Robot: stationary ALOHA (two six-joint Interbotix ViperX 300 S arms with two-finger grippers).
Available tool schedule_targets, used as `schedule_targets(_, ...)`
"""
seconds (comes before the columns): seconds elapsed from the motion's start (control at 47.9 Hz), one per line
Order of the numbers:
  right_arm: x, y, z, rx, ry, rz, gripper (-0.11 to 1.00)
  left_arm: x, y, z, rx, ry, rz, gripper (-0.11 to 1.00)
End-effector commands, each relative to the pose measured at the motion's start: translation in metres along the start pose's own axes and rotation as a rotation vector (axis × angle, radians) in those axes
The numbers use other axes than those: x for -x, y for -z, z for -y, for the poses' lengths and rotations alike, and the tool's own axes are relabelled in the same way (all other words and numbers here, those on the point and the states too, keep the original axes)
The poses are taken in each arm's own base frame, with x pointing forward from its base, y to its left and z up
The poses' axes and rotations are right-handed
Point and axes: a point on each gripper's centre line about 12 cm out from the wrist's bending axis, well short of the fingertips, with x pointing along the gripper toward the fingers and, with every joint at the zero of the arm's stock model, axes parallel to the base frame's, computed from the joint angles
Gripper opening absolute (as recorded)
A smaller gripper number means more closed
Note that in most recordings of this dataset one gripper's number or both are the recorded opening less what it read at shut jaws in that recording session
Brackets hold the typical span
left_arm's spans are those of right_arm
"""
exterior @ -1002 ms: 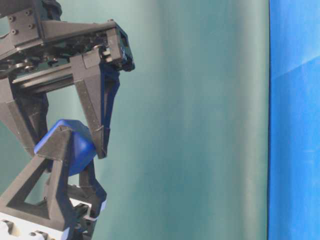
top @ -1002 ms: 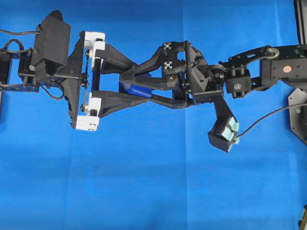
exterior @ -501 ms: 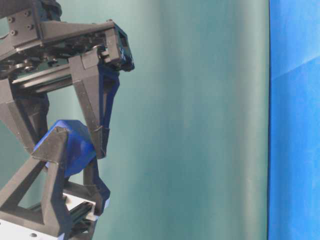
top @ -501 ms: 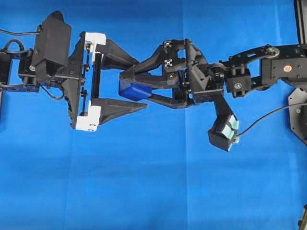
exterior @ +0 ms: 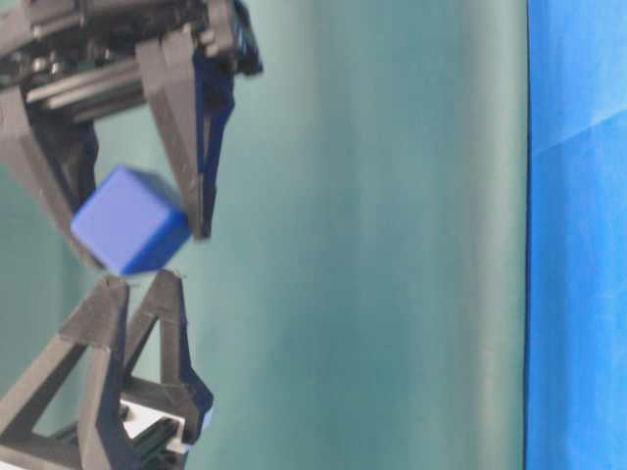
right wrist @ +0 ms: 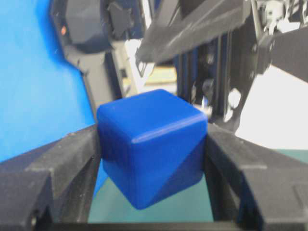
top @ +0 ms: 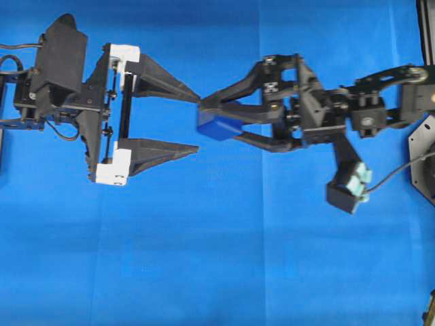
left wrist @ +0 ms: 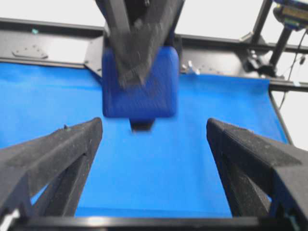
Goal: Handover the blue block to the right arm after grasping it with the left arm, then place it in the designated position.
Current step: 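Open the left gripper and pull the cube away with the right gripper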
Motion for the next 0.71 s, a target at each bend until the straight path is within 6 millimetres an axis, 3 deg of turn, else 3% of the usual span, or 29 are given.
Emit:
schedule_targets(0.0,0.014,-0.006,0.011,-0.003,0.036,0.006,0.45,0.008,-0.011,0.002,-0.003,0.006,0.040,0.93)
schedule_targets(0.459,0.059,-0.008,0.008,0.002,0.054,-0.049,0.45,0.030,-0.008,0.001,-0.008,0.007,0.052,0.93)
schedule_targets(0.689,0.063,-0.010,0.007,-0.018,0.053,-0.056,0.45,0.031,-0.008,0.001,-0.014,0.007,0.055,0.93)
